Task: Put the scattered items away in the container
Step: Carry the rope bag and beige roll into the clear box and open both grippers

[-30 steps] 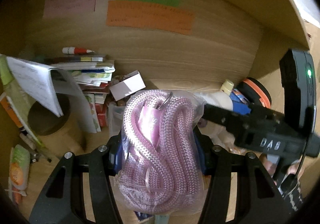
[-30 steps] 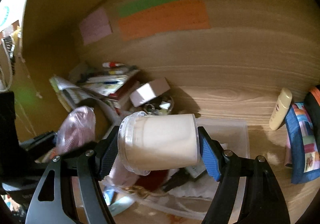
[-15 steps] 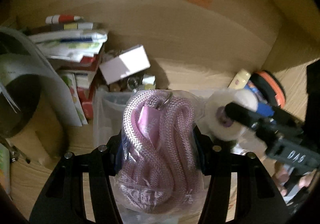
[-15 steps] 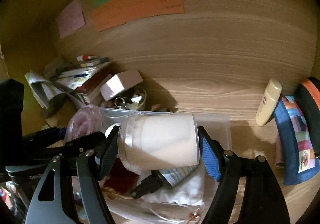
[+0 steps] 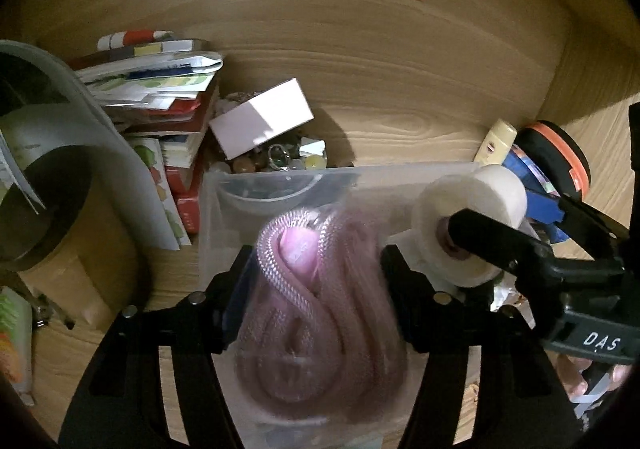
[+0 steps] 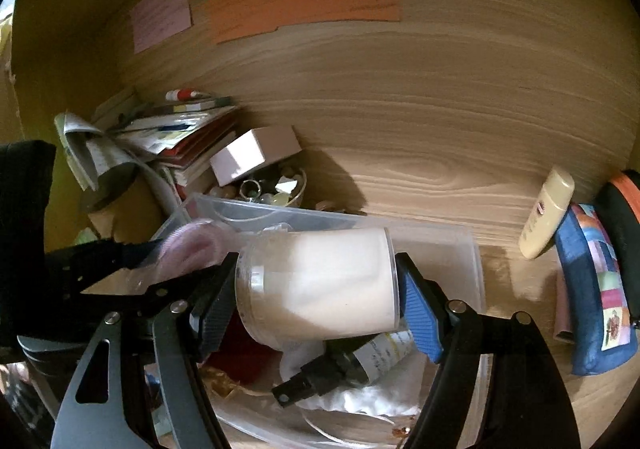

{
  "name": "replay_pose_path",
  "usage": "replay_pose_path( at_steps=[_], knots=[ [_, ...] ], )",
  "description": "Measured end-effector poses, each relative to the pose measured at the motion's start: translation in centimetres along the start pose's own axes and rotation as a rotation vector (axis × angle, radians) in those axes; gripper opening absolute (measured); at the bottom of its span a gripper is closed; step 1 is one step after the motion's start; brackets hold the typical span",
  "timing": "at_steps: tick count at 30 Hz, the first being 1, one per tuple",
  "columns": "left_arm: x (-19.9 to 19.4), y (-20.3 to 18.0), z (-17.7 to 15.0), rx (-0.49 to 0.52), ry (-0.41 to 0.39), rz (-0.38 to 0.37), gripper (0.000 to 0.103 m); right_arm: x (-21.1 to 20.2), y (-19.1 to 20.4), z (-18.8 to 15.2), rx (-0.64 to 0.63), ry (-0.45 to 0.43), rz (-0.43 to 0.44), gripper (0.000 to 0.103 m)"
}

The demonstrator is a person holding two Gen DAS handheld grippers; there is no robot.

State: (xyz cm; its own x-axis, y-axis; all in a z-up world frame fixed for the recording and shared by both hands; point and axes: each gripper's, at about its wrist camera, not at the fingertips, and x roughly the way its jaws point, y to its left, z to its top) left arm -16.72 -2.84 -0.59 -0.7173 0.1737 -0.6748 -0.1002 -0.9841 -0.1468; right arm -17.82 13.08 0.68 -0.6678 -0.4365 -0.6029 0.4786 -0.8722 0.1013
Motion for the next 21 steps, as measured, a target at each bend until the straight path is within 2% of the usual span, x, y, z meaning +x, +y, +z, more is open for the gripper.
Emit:
replay_pose_path(
  at_steps=[8, 14, 18, 21],
  knots=[
    [-0.1, 0.0, -0.1, -0.002, -0.001, -0.01, 0.064, 0.7, -0.4, -0.9, 0.021, 0.049, 0.073, 0.074],
    [-0.4, -0.1, 0.0, 0.002, -0.015, -0.011, 0.071, -0.2, 0.0, -0.6, -0.008, 0.039, 0.093, 0.075],
    [-1.1, -0.5, 0.1, 0.018, -0.046, -0.001, 0.073, -1.2, 0.6, -0.2, -0.05, 0.029, 0.076, 0.083],
    [-2.1, -0.6, 0.2, 0.027, -0.068, -0.011, 0.075, -2.2, 1.0, 0.0, -0.077, 0.026, 0.048, 0.084]
  ],
)
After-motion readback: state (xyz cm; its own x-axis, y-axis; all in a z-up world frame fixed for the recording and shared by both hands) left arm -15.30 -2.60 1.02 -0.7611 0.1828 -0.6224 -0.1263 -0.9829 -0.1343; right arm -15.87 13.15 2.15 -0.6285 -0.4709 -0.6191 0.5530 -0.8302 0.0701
